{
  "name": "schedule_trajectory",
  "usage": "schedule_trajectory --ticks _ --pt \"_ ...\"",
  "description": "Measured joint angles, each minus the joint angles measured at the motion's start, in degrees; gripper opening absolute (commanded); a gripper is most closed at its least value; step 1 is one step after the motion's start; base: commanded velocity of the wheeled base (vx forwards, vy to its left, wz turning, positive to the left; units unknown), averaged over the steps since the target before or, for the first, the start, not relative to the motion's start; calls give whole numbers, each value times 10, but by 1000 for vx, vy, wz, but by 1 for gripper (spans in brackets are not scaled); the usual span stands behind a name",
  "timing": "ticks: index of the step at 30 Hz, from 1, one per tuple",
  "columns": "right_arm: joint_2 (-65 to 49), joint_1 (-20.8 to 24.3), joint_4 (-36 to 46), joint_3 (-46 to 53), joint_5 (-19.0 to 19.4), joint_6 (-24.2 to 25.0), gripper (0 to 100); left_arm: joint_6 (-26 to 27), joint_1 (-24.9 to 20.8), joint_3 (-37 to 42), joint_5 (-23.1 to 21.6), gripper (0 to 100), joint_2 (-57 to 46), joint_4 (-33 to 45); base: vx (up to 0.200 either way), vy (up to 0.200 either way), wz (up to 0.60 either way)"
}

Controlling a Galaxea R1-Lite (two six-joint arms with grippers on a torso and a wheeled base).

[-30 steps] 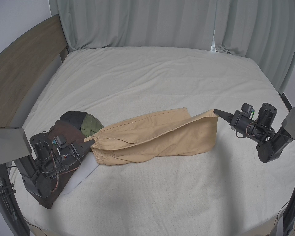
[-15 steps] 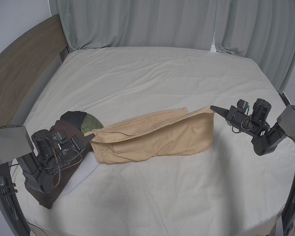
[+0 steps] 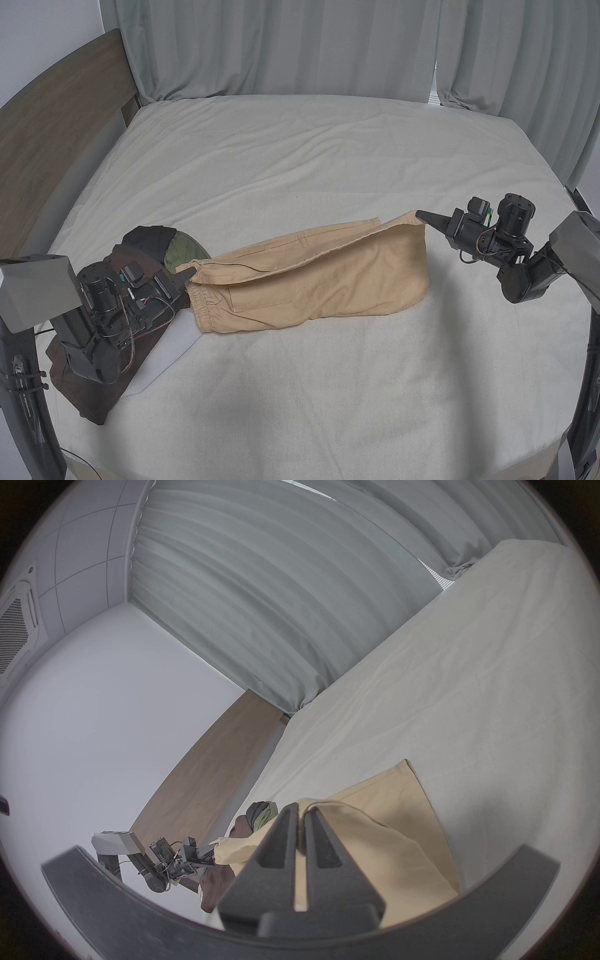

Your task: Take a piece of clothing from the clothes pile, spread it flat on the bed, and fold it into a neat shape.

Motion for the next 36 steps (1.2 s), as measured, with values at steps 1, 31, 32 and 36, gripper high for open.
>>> schedule_trajectory --ticks 1,31,32,36 --pt "5 0 1 -7 0 0 0 -1 0 -6 0 0 5 0 0 0 0" --pt "95 15 50 -146 -19 0 100 -7 10 -87 9 100 68 0 0 0 0" --pt "98 15 50 -153 -22 0 100 -7 11 -90 9 100 68 1 0 0 0" --pt "108 16 50 -172 -33 1 100 -8 17 -103 16 100 73 3 0 0 0"
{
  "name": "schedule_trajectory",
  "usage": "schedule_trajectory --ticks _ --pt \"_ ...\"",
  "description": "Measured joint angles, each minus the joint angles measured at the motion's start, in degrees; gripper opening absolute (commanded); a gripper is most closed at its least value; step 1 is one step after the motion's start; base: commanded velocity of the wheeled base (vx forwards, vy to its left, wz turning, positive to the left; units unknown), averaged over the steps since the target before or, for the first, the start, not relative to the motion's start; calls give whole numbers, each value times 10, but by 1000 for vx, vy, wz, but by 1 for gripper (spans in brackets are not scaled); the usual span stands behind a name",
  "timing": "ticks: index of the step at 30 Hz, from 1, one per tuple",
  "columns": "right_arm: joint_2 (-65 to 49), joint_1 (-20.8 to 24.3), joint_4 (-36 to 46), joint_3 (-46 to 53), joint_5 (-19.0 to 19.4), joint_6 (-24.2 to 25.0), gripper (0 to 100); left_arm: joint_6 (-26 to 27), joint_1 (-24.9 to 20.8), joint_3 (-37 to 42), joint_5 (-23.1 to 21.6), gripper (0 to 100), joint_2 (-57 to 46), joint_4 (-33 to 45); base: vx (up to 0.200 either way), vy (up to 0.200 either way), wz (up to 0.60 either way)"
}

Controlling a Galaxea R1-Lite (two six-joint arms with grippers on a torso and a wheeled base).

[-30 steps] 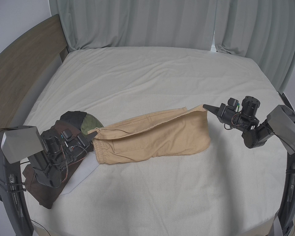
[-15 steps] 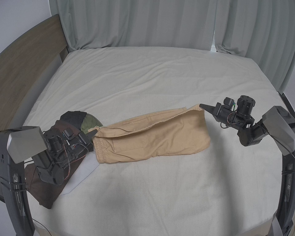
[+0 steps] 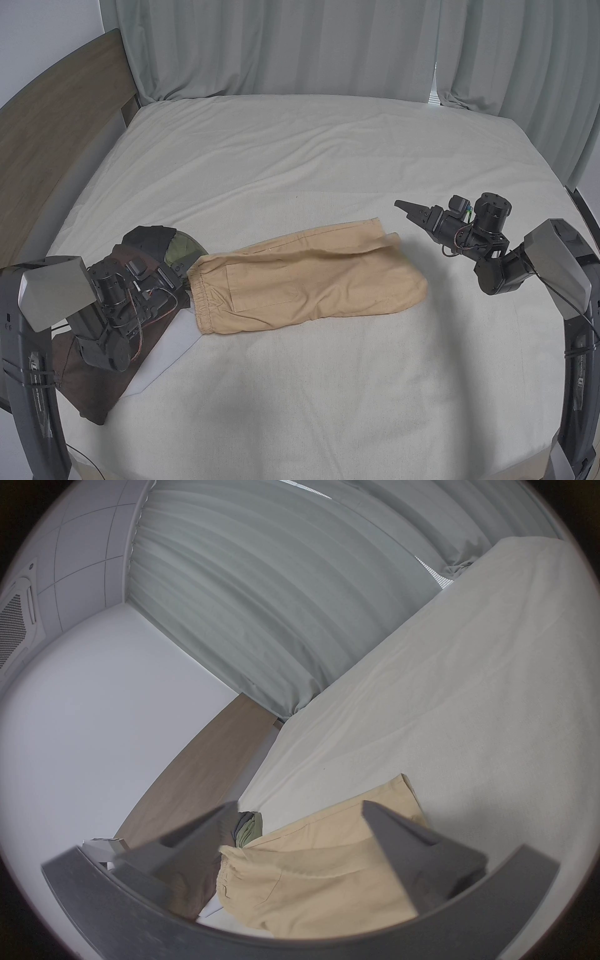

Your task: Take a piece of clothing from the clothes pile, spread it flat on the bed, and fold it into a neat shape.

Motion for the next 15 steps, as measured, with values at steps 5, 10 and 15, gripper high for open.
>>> schedule_trajectory --ticks 5,10,15 --pt "1 2 -1 7 -2 0 100 -1 13 -8 5 100 5 3 0 0 0" --pt "-13 3 -7 41 -2 -1 100 -1 23 -9 4 100 5 4 0 0 0" --pt "-29 6 -13 80 -2 -5 100 -14 26 0 1 100 -8 0 0 0 0"
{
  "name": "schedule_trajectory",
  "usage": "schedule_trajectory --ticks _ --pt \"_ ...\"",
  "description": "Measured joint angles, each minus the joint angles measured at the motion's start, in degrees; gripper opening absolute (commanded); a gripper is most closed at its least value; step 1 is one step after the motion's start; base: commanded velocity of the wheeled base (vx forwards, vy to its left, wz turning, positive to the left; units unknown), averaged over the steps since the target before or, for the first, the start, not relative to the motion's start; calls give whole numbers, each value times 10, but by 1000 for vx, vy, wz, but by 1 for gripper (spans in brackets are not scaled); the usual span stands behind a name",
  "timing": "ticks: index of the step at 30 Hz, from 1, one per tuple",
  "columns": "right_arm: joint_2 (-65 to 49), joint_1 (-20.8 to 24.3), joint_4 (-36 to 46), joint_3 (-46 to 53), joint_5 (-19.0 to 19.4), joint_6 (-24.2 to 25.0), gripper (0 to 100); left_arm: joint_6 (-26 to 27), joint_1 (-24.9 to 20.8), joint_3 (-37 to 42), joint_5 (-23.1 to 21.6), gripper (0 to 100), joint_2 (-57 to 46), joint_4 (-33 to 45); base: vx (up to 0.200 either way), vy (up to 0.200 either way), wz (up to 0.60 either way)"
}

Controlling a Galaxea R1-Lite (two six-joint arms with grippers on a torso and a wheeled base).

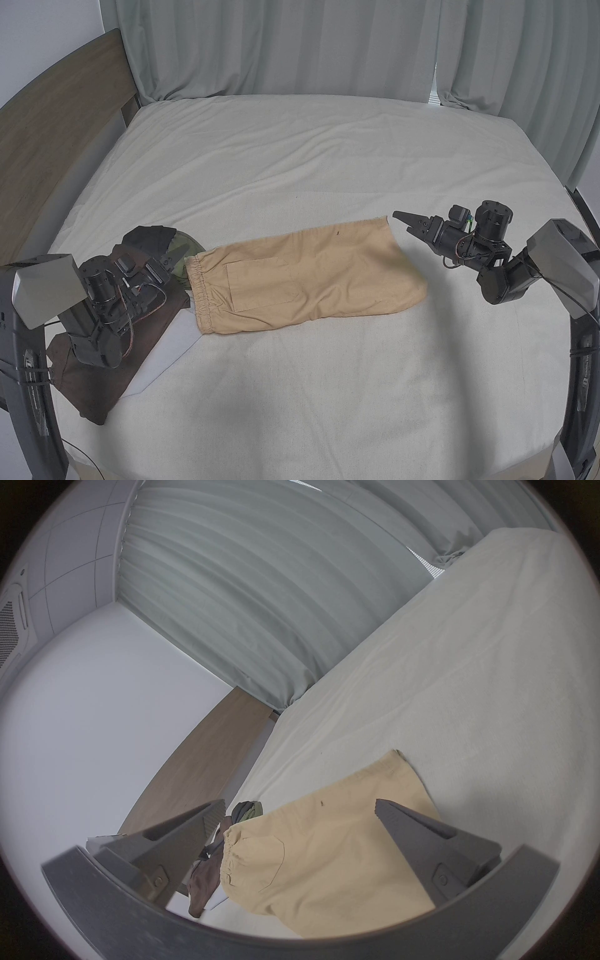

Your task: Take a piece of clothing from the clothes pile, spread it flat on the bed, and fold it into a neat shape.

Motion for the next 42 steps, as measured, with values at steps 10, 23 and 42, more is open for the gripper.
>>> schedule_trajectory --ticks 10,23,42 --pt "-38 8 -25 88 -3 0 100 -21 -5 47 -18 100 -62 -2 0 0 0" --pt "-78 13 -155 285 -40 4 100 37 -21 101 -32 100 -119 -3 0 0 0" --pt "-70 41 -173 337 -43 2 100 312 -36 116 22 100 -142 -3 0 0 0"
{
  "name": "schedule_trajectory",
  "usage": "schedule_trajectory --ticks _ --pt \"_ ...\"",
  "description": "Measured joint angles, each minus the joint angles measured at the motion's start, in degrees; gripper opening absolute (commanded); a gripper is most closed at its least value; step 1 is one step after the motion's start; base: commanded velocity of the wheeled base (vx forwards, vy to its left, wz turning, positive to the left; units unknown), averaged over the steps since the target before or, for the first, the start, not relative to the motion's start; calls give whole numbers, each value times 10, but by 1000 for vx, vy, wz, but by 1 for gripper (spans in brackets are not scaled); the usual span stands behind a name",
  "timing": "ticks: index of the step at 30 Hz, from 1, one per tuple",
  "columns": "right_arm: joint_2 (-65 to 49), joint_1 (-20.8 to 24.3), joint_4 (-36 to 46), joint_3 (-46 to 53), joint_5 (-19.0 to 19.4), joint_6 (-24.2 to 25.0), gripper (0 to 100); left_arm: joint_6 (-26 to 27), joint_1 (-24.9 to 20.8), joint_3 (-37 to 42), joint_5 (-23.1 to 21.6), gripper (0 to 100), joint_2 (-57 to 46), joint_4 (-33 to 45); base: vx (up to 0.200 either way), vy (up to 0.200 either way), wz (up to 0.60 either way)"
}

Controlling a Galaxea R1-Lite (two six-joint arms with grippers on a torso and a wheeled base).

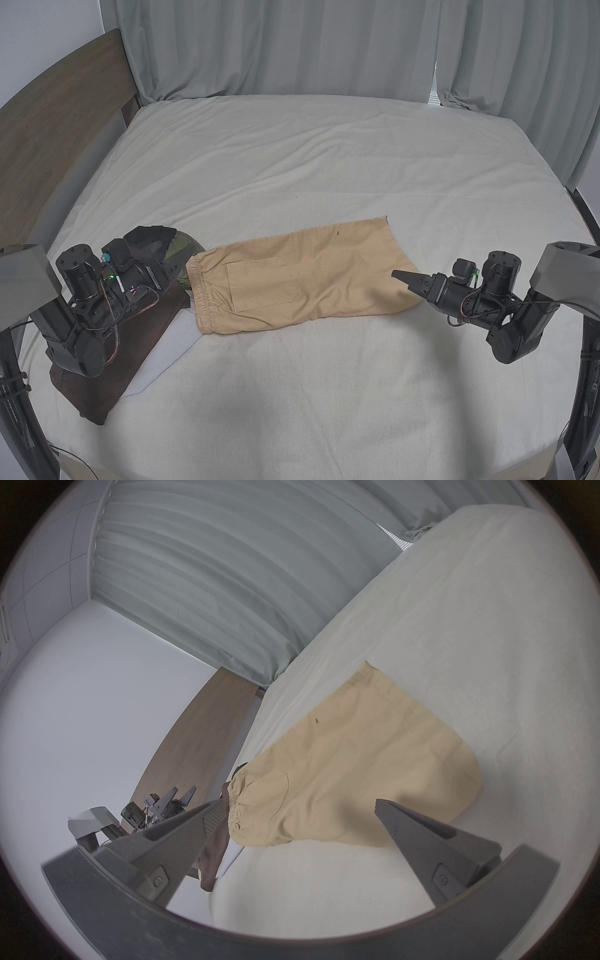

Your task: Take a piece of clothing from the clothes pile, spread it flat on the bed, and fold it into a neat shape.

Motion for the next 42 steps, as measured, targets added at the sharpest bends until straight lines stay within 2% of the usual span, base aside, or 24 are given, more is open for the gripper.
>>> schedule_trajectory --ticks 1,6,25,42 --pt "0 2 0 2 0 0 100 25 0 -1 2 100 0 0 0 0 0" --pt "3 11 0 8 -1 0 100 67 -1 -2 6 100 0 0 0 0 0" --pt "44 41 4 10 -20 0 100 69 1 -1 4 100 4 0 0 0 0" --pt "96 38 2 -16 -26 0 100 69 1 -1 4 100 8 0 0 0 0"
